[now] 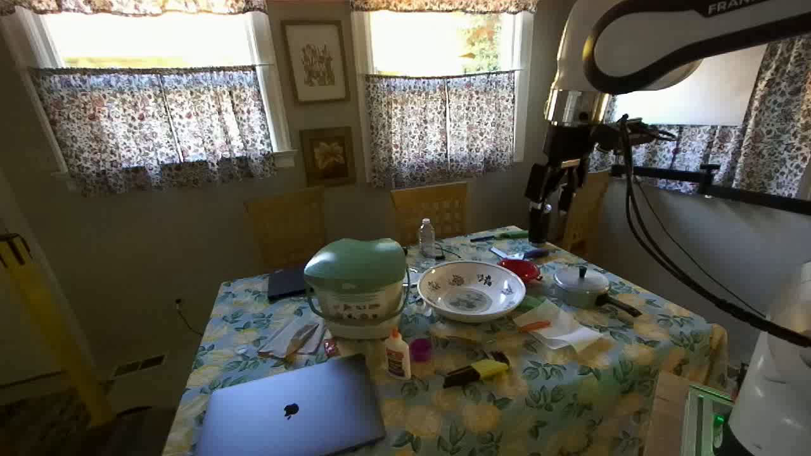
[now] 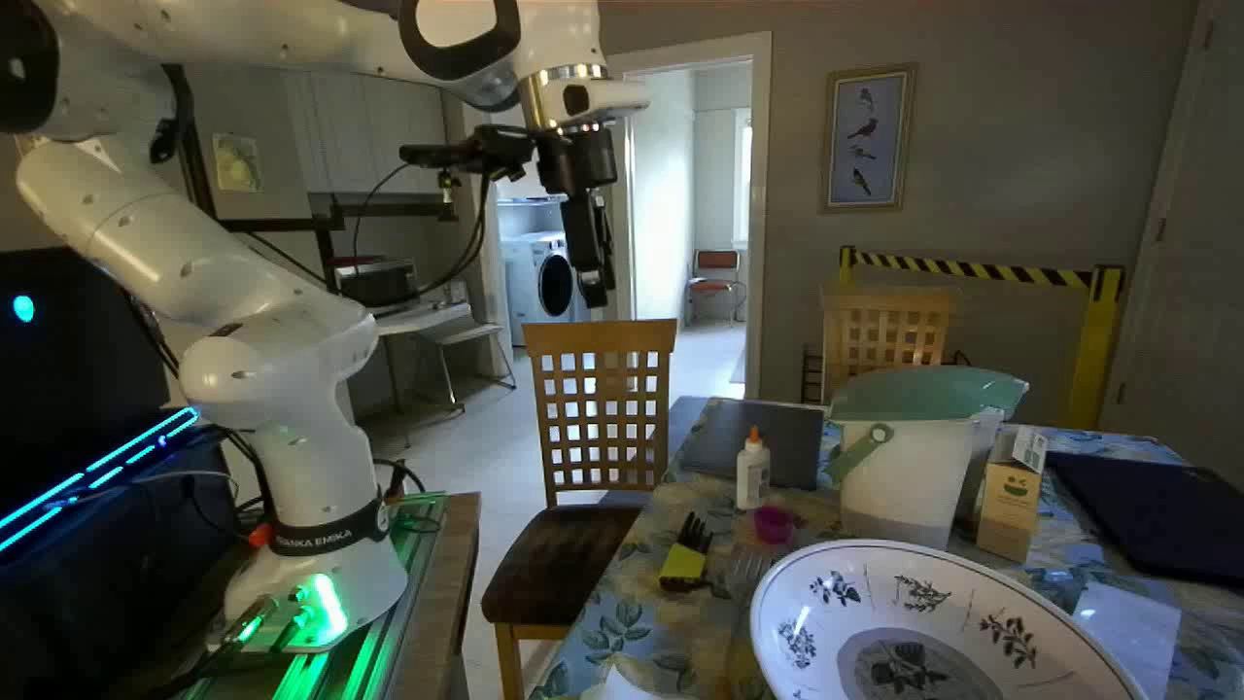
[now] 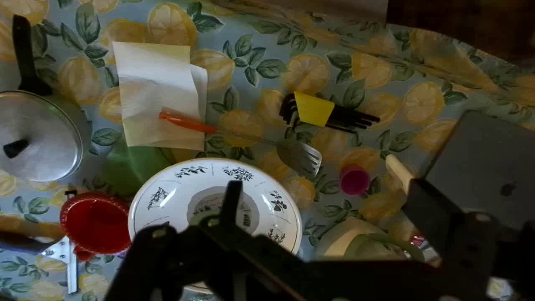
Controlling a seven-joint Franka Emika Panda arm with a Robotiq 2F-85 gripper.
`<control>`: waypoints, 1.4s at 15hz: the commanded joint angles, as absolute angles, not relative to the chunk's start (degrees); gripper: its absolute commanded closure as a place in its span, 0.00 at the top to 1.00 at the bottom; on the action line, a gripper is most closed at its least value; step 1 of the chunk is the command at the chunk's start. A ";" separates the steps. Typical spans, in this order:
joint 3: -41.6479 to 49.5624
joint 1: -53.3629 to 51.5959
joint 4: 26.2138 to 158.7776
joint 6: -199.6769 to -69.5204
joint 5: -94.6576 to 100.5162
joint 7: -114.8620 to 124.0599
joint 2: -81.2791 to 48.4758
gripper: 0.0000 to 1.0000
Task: Remove the silver lid from the silver pot and put it in the white bowl.
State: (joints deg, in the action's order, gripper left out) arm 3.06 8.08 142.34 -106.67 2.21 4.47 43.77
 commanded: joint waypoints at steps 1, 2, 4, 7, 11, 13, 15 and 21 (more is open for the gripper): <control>3.30 7.77 142.24 -106.58 2.39 4.63 43.74 1.00; 3.30 7.77 142.24 -106.58 2.39 4.63 43.74 1.00; 3.30 7.77 142.24 -106.58 2.39 4.63 43.74 1.00; 4.07 8.54 142.42 -108.74 2.00 5.53 43.26 1.00; 8.90 13.08 143.75 -112.65 2.45 7.09 40.85 1.00; 11.51 16.43 144.83 -115.75 3.18 7.94 38.55 1.00; 14.20 19.53 145.76 -118.62 3.08 8.26 34.93 1.00; 19.71 24.73 143.70 -127.46 2.98 7.63 19.09 1.00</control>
